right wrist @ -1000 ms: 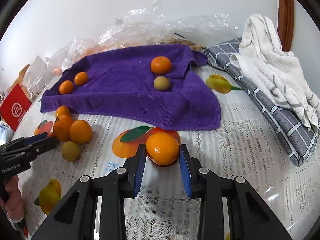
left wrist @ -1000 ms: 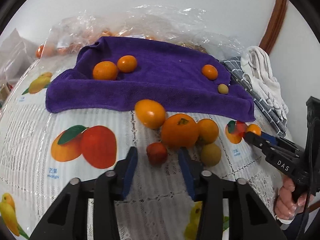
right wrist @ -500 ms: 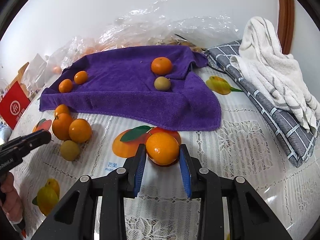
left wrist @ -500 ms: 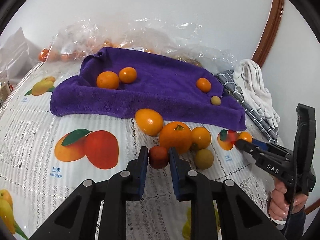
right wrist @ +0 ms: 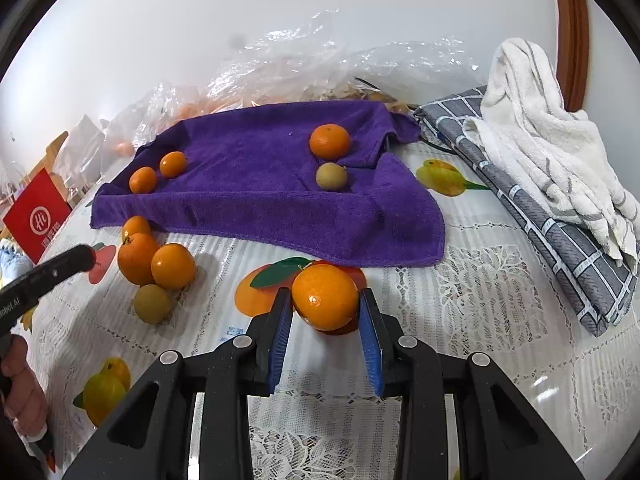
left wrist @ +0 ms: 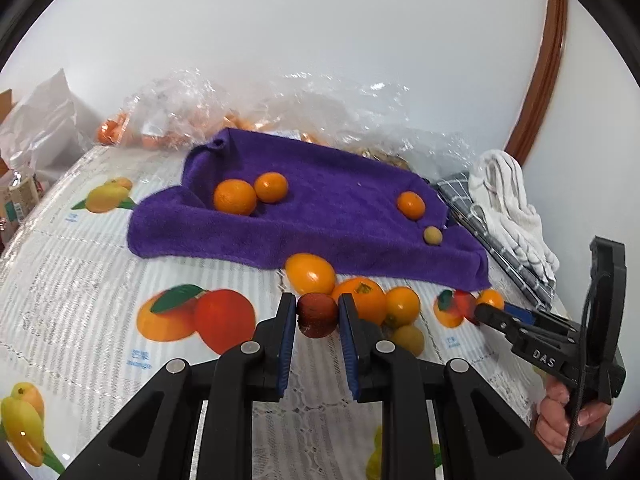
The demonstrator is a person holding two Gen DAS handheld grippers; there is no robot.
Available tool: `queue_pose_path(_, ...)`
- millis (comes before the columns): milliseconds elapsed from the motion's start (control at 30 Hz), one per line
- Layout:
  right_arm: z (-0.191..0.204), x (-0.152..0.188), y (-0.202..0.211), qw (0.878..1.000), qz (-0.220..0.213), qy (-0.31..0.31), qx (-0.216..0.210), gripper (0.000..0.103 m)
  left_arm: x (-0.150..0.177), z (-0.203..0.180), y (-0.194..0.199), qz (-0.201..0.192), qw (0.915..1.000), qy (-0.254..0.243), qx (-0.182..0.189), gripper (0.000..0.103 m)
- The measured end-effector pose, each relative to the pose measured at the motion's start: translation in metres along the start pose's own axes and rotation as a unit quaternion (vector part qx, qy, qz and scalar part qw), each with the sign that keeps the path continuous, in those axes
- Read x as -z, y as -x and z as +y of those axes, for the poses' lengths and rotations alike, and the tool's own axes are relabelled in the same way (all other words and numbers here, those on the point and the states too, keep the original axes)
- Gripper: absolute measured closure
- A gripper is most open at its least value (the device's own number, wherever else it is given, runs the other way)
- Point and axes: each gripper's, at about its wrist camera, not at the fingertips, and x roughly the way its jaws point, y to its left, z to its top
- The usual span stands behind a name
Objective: Organize fruits
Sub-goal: 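Grasp the small dark red fruit in the row with the left gripper, then carry the held orange and dark red fruit over the purple towel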
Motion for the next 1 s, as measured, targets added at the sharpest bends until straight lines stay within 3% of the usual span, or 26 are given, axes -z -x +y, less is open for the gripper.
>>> queue_pose_path(267, -0.002, -0.01, 0.01, 1.0, -0.009, -0.013, 0.004, 0.07, -0.016, 0.008, 0.021, -0.023, 0.9987, -0.02, -0.04, 0.082)
queue_pose_path(500, 0.008, -0.052, 0.034, 0.998, -0.052, -0.018, -0.008, 0.07, -0.056, 0.019, 0.033, -0.052, 0.9978, -0.015, -0.039, 0.082)
queue_pose_path(800, 0.018, -0.111, 0.032, 0.996, -0.088, -0.016, -0.001, 0.07, -0.108, 0.015, 0.011, -0.087, 0.9953, -0.008, -0.04, 0.082)
queue_pose_path(900, 0.016, -0.118, 0.023, 0.995, -0.093, -0.021, -0.001, 0.07, -0.111, 0.015, -0.004, -0.104, 0.9927, -0.015, -0.06, 0.082)
queue_pose_path(1000, 0.008, -0.115, 0.007, 0.995, -0.09, -0.035, -0.007, 0.07, -0.106, 0.022, -0.021, -0.096, 0.9934, -0.012, -0.062, 0.082)
